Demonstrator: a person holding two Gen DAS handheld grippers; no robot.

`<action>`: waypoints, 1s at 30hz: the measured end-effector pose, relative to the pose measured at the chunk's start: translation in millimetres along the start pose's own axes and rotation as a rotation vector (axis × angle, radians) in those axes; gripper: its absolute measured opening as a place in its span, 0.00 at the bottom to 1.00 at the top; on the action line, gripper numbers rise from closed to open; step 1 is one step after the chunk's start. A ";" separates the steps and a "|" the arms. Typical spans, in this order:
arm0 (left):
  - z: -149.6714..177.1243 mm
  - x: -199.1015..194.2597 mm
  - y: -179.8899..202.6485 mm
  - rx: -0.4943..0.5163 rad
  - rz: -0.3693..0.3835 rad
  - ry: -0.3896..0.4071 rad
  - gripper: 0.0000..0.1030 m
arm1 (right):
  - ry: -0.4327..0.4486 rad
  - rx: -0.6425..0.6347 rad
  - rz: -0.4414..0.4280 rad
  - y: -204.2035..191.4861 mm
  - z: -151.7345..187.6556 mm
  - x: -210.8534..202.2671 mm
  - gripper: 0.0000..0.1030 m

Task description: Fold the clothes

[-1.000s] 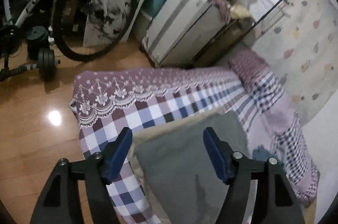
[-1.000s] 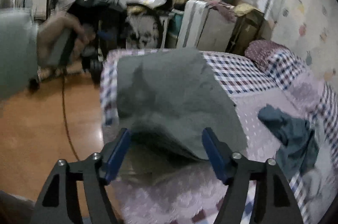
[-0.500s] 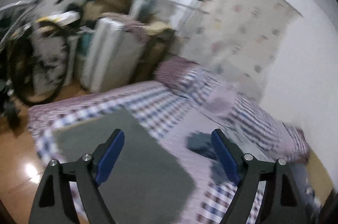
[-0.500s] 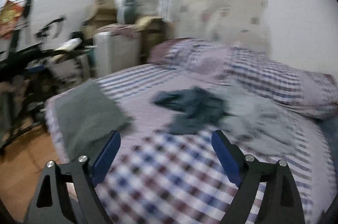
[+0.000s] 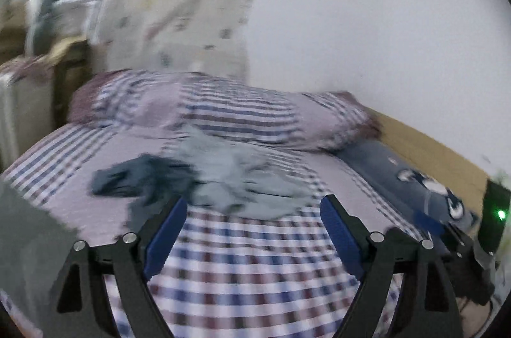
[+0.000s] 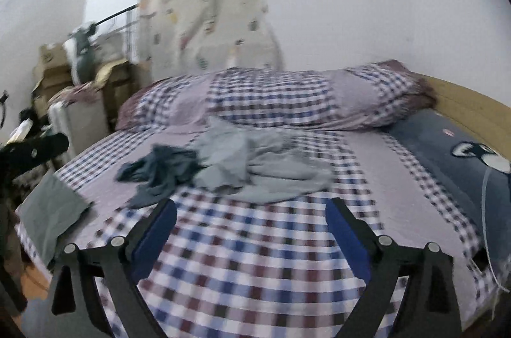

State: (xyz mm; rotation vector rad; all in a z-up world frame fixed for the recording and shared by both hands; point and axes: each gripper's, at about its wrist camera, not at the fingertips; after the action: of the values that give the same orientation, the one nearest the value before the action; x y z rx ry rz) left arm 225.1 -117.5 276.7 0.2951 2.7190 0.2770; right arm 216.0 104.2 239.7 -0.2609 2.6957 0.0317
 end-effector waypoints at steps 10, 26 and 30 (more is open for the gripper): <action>-8.2 69.0 103.9 0.096 0.063 -0.036 0.91 | -0.002 0.216 0.105 128.6 -0.1 15.5 0.98; 93.5 283.4 43.3 0.151 -0.281 -0.350 0.91 | -0.316 0.241 0.027 161.3 74.7 234.8 0.98; 121.2 316.1 22.5 0.125 -0.321 -0.396 0.91 | -0.378 0.212 0.029 155.4 100.2 267.0 0.98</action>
State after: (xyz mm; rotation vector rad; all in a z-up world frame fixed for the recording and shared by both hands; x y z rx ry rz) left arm -7.9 -0.9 59.4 -0.0531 2.3452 -0.0413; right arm -9.2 215.6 33.9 -0.1342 2.3037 -0.1782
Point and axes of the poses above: each gripper's, at about its wrist camera, not at the fingertips, and x roughly the way its jaws point, y to its right, z to its underside
